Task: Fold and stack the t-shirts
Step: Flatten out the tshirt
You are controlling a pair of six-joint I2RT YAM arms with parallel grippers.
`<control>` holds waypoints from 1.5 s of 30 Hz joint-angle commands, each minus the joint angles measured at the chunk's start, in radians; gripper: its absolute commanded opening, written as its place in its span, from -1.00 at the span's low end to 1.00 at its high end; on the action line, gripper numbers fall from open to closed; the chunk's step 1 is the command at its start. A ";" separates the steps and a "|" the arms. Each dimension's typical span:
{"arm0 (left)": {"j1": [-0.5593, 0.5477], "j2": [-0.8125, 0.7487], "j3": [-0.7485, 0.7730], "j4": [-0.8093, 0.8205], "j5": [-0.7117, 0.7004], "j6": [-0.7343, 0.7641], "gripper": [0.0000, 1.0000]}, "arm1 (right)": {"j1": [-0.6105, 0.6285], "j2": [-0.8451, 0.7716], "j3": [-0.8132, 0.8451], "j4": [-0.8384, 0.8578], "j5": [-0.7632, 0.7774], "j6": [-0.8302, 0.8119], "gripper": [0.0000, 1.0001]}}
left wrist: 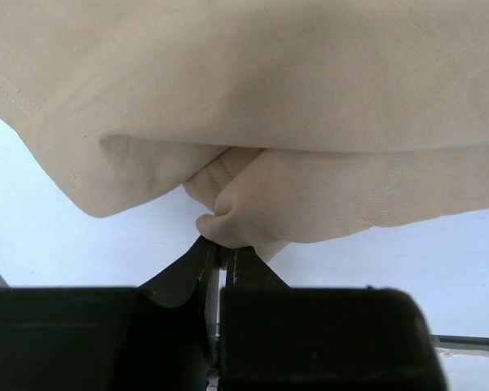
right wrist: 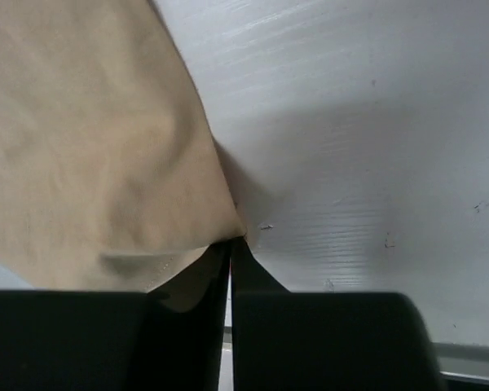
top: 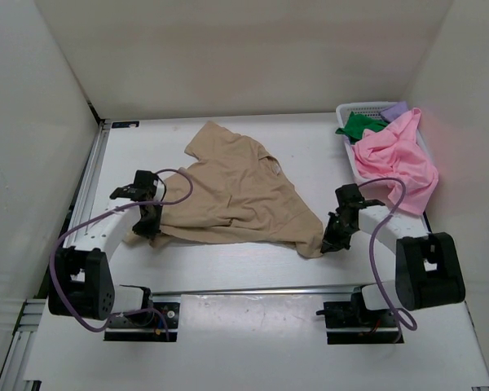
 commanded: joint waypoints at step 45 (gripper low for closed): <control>0.045 0.043 -0.088 0.053 -0.011 0.004 0.19 | -0.150 -0.180 0.299 -0.098 0.048 -0.084 -1.00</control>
